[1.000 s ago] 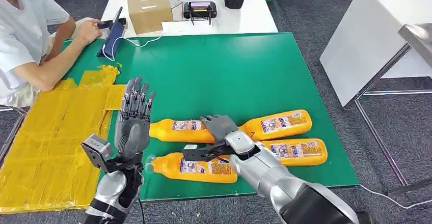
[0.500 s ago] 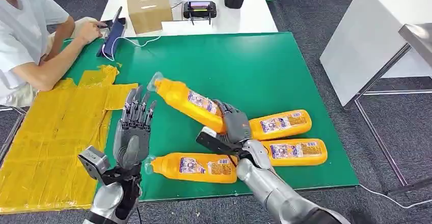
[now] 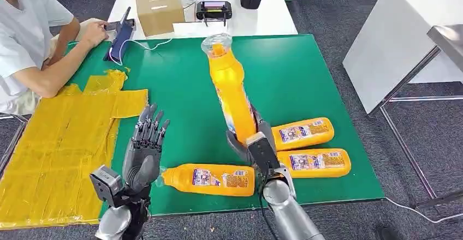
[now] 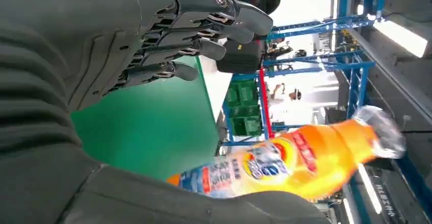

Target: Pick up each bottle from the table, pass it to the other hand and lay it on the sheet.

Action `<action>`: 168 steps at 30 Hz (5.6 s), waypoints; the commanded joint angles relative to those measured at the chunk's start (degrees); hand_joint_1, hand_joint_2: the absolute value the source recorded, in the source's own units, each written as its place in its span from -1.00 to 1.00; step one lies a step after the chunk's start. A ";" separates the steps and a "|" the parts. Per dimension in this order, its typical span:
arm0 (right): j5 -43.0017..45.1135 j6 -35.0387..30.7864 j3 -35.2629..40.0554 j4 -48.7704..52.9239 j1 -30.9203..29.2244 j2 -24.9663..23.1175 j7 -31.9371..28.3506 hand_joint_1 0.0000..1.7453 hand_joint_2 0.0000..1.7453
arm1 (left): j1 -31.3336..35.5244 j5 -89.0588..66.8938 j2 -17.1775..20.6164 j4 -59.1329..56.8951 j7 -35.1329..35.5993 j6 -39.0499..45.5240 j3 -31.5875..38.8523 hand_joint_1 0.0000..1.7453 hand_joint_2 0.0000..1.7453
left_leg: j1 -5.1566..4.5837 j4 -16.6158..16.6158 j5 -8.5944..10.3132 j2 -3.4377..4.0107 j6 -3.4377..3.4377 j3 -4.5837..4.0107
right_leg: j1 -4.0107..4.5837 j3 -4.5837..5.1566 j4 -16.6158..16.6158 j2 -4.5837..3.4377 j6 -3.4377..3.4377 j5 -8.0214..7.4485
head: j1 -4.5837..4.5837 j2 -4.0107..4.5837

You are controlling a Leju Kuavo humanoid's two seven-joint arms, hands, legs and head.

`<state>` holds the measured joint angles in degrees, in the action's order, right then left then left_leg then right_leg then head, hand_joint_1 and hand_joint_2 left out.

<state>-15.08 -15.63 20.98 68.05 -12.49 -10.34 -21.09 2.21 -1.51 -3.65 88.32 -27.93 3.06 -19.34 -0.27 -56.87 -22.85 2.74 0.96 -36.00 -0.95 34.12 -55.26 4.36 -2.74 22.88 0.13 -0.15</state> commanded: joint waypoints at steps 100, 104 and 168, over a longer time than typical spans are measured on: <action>-2.54 10.21 14.01 18.29 5.42 7.42 1.62 -1.00 1.00 | 38.47 -88.15 13.39 -45.84 34.12 14.02 -9.61 1.00 1.00 | 0.11 -0.03 0.06 -0.16 -0.12 0.13 | 0.06 -0.12 -0.01 -0.21 0.24 -0.06 | 0.02 0.00; -2.95 12.99 17.49 14.38 3.19 7.16 1.76 -1.00 1.00 | 45.28 -88.49 13.08 -61.84 35.54 13.59 -15.03 1.00 1.00 | 0.14 -0.01 0.11 -0.11 -0.14 0.16 | 0.09 -0.13 0.00 -0.27 0.27 -0.11 | 0.04 0.00; -39.66 7.73 25.16 -2.43 -0.57 12.25 21.66 -1.00 1.00 | 25.62 -53.02 6.61 -28.68 15.62 29.51 9.07 -1.00 1.00 | 0.21 -0.01 0.07 -0.13 -0.17 0.17 | 0.15 -0.19 0.01 -0.32 0.27 -0.06 | 0.02 0.00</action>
<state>-51.65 -8.83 43.98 70.16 -11.84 0.15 -2.89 32.89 -65.01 5.92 45.89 -6.33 33.59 -14.32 -0.15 -56.88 -22.68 2.78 0.85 -36.06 -0.81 34.21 -55.29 4.34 -2.55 22.74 0.15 -0.15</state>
